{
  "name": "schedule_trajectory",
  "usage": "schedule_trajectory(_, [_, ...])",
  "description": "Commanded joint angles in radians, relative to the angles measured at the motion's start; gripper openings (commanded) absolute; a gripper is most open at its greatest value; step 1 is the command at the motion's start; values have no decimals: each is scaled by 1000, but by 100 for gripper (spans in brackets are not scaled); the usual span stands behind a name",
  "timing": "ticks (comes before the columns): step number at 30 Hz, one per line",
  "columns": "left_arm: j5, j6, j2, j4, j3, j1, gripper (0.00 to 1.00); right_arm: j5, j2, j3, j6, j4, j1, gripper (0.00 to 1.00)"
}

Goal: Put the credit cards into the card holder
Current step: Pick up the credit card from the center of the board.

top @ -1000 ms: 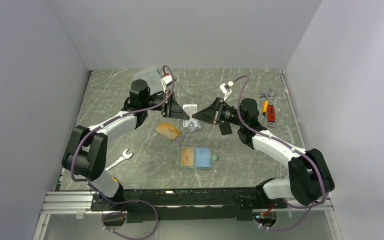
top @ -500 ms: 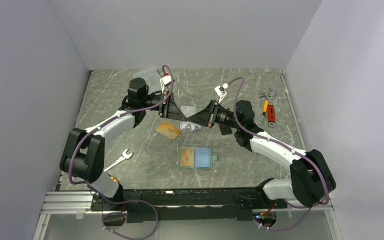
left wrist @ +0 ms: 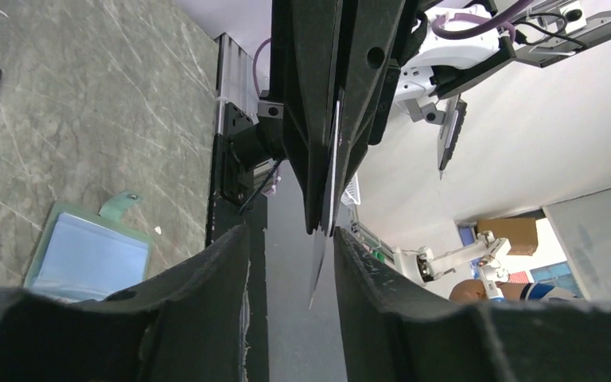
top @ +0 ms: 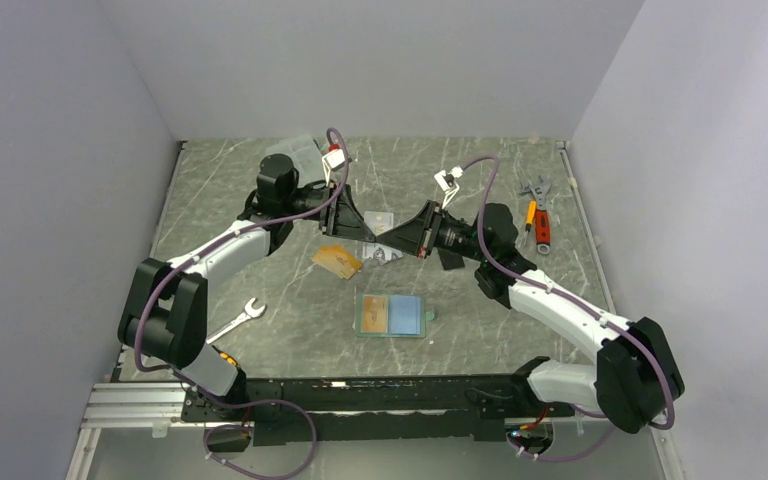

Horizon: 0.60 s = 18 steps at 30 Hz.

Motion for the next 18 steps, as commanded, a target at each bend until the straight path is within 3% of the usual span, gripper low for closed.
schedule_trajectory(1, [3,-41,-47,96,38,-7,52,-36,-11,-17,-34,-13,6,0])
schedule_trajectory(18, [26,-133,-57,189,53,-5,46,-29,20,-1,-56,-74,11,0])
